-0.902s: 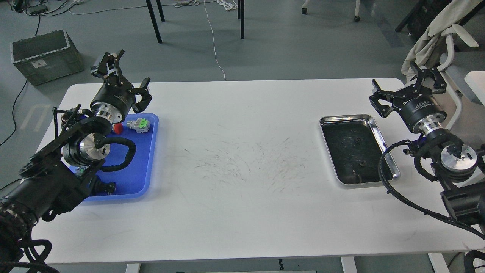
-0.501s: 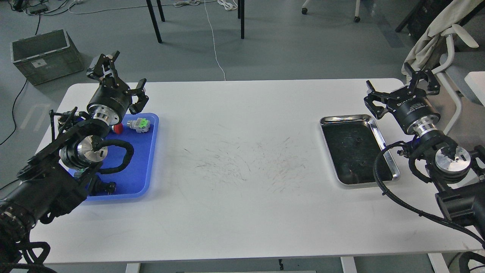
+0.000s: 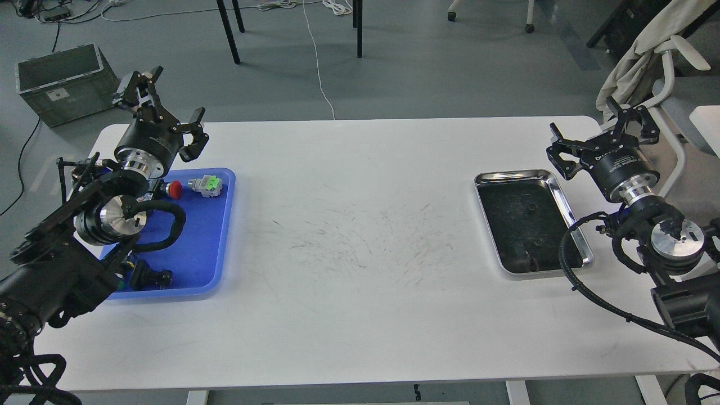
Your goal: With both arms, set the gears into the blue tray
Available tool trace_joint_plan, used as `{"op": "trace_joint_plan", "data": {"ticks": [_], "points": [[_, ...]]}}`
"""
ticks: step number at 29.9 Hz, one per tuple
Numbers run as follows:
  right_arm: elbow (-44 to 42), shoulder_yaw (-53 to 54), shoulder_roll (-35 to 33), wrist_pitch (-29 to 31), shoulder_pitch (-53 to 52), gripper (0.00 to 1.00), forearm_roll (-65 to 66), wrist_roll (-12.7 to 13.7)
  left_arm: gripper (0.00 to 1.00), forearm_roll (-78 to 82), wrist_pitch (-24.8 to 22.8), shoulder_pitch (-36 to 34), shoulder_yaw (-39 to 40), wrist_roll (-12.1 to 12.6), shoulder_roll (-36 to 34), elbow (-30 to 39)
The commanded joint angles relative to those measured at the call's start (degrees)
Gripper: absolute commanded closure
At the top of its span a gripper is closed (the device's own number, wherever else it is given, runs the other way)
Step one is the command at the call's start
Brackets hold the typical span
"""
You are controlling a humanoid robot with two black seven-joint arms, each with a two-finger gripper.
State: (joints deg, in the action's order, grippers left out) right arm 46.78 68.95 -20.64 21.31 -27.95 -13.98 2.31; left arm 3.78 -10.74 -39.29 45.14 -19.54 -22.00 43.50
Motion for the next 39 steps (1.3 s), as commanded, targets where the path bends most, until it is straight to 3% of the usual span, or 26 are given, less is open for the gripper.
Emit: {"op": "trace_joint_plan", "data": {"ticks": [1,12,39], "points": [[-0.02,0.48,-0.01,-0.05,-0.09,0.01,-0.08,-0.02,0.02,-0.09,-0.07,0.0,-0.05,0.03,-1.64,0.0],[0.24,0.22,0.69,-0.39,-0.88,0.01,-0.08,-0.02,0.02,0.62,-0.59,0.09,-0.93,0.73,-5.33,0.0],[1.64,-1.71,-0.19,0.04,-2.29,0.01,0.36,-0.02,0.02,1.06,-1.39,2.81,-1.11,0.12,-6.39,0.53]]}}
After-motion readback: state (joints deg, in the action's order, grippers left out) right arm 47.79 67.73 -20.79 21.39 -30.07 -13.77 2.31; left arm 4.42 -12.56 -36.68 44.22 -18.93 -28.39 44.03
